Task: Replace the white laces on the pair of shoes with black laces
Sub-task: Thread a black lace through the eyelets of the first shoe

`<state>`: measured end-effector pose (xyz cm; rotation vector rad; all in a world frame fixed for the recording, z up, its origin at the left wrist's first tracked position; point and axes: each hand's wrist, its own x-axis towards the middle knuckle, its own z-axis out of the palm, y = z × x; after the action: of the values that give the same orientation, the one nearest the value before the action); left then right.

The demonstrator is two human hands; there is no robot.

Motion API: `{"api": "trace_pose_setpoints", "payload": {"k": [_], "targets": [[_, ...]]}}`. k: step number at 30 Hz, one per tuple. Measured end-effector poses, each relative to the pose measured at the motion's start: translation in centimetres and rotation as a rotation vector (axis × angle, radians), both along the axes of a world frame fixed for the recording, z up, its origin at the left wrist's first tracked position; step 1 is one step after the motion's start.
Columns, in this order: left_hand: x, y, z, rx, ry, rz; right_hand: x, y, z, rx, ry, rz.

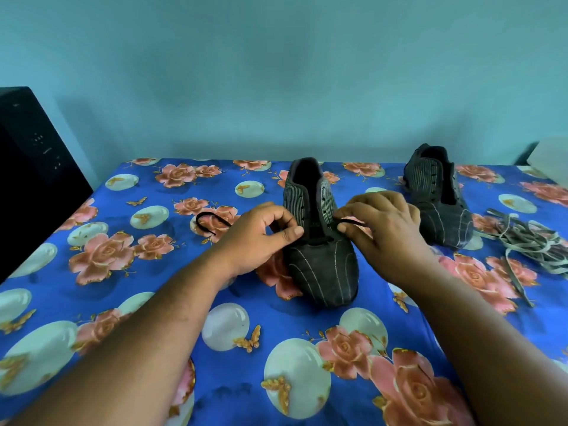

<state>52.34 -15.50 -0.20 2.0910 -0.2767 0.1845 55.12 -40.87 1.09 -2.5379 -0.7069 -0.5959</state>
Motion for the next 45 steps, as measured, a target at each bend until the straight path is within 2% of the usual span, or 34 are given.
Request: {"api": "trace_pose_setpoints", "payload": {"k": [2, 7, 14, 17, 20, 25, 28, 31, 34, 38, 43, 45], "targets": [[0.0, 0.0, -0.1, -0.019, 0.023, -0.002, 0.0, 0.2, -0.2, 0.026, -0.031, 0.01], [-0.2, 0.1, 0.2, -0.259, 0.182, -0.078, 0.2, -0.1, -0.2, 0.072, -0.102, -0.055], [0.1, 0.7, -0.1, -0.36, 0.274, -0.109, 0.3, 0.1, -0.2, 0.096, -0.108, -0.12], [-0.1, 0.5, 0.2, -0.329, 0.28, -0.074, 0.5, -0.2, -0.2, 0.102, -0.091, -0.148], [-0.4, -0.1, 0.4, -0.181, 0.14, 0.012, 0.8, -0.8, -0.2, 0.109, -0.088, -0.175], [-0.1, -1.7, 0.6, 0.121, -0.327, 0.062, 1.2, -1.4, 0.2, 0.14, -0.093, -0.228], [-0.4, -2.7, 0.4, 0.292, -0.442, 0.151, 1.2, -1.9, 0.6, 0.139, -0.082, -0.253], [-0.5, -2.9, 0.7, 0.278, -0.498, 0.196, 1.4, -2.9, 1.3, 0.18, -0.055, -0.303], [-0.1, -2.4, 0.5, 0.202, -0.451, 0.243, 1.7, -3.9, 1.8, 0.175, -0.023, -0.387], [0.2, -2.0, -0.1, 0.112, -0.283, 0.329, 2.0, -4.8, 1.6, 0.061, 0.06, -0.475], [0.0, -2.6, 0.0, 0.117, -0.108, 0.341, 2.1, -5.4, 1.8, 0.006, 0.096, -0.545], [-0.2, -2.7, 0.1, 0.108, -0.062, 0.333, 2.0, -5.2, 1.7, -0.088, 0.14, -0.533]]}}
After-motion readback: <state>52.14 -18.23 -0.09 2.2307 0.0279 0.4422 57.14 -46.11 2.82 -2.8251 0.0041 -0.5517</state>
